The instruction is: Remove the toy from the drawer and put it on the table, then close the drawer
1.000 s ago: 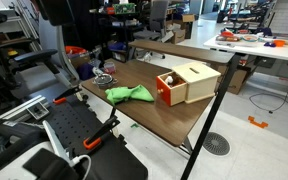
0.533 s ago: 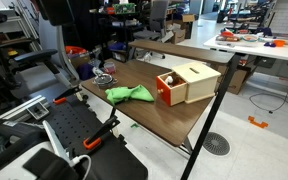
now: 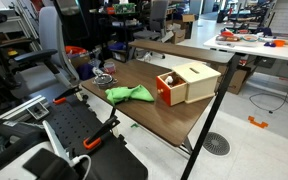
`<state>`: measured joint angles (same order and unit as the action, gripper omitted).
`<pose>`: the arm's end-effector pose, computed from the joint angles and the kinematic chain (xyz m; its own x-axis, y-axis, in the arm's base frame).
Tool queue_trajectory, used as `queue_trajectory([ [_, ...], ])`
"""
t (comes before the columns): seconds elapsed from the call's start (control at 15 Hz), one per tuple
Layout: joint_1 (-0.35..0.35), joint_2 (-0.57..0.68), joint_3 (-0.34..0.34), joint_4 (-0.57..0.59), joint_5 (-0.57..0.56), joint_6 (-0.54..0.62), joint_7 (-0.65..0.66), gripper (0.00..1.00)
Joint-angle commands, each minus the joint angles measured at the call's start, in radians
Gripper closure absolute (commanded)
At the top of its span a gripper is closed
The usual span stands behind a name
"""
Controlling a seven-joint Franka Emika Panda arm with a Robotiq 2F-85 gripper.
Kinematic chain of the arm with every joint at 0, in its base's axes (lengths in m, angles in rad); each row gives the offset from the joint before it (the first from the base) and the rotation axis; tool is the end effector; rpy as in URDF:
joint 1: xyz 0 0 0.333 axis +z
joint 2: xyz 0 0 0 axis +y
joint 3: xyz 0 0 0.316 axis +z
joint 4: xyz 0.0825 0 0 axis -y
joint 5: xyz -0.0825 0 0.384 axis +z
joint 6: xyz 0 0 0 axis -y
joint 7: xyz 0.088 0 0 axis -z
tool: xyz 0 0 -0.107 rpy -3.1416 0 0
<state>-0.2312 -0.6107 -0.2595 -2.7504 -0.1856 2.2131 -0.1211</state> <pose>0.3104 -0.1652 0.3949 0.9736 -0.2192 0.0632 -0.2206 -0.9752 0.0153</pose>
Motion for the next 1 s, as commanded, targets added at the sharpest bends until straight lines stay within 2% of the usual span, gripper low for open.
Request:
queue_trajectory([
  [0.0, -0.002, 0.152, 0.046, 0.01, 0.036, 0.148, 0.117, 0.0],
  [0.27, 0.011, 0.311, 0.108, 0.028, 0.055, 0.268, 0.242, 0.0],
  [0.47, 0.051, 0.422, 0.142, 0.07, 0.122, 0.342, 0.303, 0.0],
  [0.6, 0.08, 0.5, 0.165, 0.126, 0.171, 0.366, 0.344, 0.0],
  [0.73, 0.105, 0.574, 0.182, 0.206, 0.204, 0.34, 0.376, 0.0],
  [0.93, 0.129, 0.689, 0.193, 0.331, 0.187, 0.342, 0.431, 0.0],
])
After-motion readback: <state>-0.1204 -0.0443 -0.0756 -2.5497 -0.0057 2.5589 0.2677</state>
